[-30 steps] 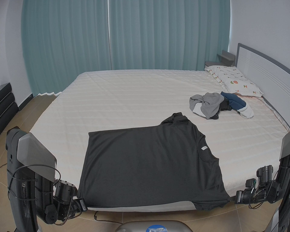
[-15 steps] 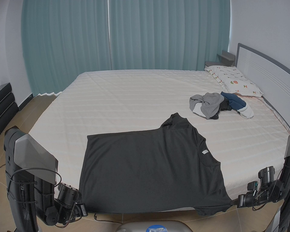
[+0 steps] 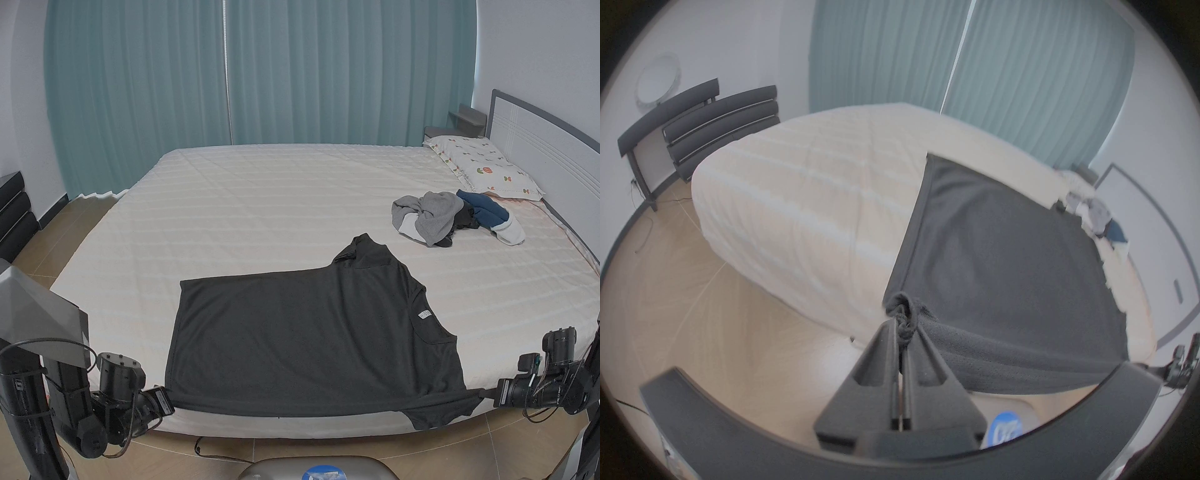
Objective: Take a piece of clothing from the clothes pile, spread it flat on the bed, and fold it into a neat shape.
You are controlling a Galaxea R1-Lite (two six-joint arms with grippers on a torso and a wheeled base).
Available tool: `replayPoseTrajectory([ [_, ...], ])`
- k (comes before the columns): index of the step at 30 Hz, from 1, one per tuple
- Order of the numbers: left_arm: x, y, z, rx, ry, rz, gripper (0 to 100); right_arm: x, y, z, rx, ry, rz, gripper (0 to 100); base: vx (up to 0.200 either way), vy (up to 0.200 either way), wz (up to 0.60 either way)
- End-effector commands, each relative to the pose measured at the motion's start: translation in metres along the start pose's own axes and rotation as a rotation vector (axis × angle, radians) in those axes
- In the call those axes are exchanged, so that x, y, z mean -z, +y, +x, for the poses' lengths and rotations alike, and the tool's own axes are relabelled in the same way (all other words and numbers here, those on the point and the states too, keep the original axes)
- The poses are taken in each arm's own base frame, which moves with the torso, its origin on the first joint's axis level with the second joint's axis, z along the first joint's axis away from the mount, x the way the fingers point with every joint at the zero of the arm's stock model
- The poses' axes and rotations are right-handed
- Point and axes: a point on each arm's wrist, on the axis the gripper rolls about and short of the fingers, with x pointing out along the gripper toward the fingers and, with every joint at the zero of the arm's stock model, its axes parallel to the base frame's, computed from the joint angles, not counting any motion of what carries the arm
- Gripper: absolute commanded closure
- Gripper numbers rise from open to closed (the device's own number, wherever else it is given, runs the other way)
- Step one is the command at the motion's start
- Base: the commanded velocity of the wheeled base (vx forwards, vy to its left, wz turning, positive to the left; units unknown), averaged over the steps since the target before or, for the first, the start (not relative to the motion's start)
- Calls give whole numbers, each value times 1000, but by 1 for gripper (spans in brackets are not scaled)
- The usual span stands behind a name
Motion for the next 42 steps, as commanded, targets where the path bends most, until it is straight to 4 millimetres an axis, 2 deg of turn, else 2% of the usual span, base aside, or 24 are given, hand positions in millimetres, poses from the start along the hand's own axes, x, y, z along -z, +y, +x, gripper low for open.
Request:
replayPoseTrajectory([
  [1,-29,-1,1,55,-118,-85,100,-23,12,0,-47,-108,-26,100,0,0,0],
  [9,-49,-14,16,113,-185,-169,100,-58,25,12,-92,-209,-45,100,0,0,0],
  [22,-75,-22,28,139,-283,-198,100,-86,39,33,-135,-224,-39,100,0,0,0],
  [33,-81,-30,50,119,-238,-190,100,-106,41,57,-118,-260,28,100,0,0,0],
  [38,-77,-29,46,116,-225,-186,100,-110,46,46,-134,-288,55,100,0,0,0],
  [42,-75,-26,36,113,-222,-183,100,-97,45,33,-128,-266,56,100,0,0,0],
])
